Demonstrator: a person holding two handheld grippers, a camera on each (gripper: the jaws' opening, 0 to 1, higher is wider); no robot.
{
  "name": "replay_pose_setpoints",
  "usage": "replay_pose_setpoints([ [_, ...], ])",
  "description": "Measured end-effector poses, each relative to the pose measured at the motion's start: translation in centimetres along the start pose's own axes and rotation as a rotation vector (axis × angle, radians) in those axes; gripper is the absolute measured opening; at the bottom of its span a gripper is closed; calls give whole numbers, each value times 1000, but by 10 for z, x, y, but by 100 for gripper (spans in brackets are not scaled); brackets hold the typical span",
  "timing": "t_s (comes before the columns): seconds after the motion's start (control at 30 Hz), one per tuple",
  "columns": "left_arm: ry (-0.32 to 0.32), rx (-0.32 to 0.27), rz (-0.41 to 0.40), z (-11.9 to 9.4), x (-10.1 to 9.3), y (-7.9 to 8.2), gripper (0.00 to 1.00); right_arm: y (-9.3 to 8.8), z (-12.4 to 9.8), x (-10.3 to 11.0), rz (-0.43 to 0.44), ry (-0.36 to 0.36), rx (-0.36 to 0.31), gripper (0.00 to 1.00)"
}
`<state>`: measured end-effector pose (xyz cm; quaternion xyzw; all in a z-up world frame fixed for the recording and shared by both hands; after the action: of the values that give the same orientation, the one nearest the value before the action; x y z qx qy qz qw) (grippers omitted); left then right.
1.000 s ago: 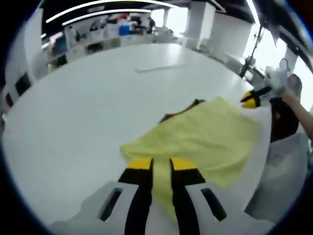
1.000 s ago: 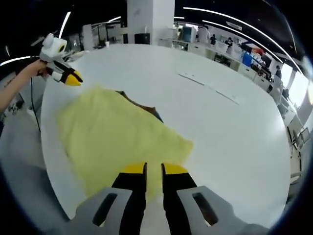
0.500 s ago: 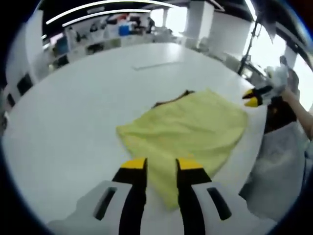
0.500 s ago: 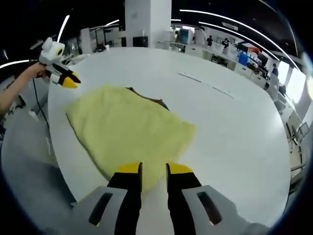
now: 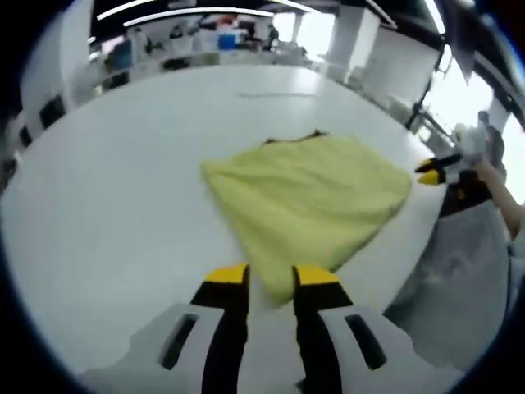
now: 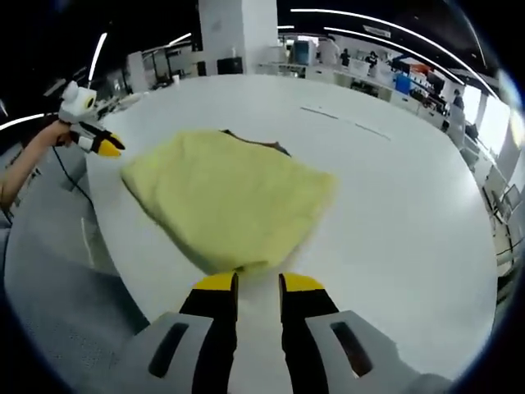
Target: Fold the garment on the visible template until the final outline fits inside the template.
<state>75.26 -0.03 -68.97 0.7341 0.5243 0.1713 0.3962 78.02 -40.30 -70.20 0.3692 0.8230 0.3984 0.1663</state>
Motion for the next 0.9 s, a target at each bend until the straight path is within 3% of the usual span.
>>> replay_pose_setpoints([
  [0.3, -20, 9, -51, 4, -5, -14, 16, -12, 11, 6, 72, 46, 0, 13],
  [0.43, -22, 26, -59, 4, -7, -22, 15, -15, 13, 7, 70, 48, 9, 11],
  [0.53, -24, 33, -73, 4, -7, -25, 14, -14, 16, 13, 83, 89, 17, 11],
  [0.9, -32, 57, -67, 3, -9, -30, 12, -10, 22, 16, 68, 102, 26, 6],
])
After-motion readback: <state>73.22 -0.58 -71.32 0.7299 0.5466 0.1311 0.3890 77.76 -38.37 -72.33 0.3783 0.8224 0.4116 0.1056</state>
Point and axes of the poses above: the point that each gripper's makers call its tool centre point, and the gripper's own axes: z roughly forward along the fingers, x roughly to its left, y roughly out of its top, the point moved 6 cm from there along -z, roughly backward along the fingers, and after that the axes turned 8 degrees about -x, right-handed, at the moved point
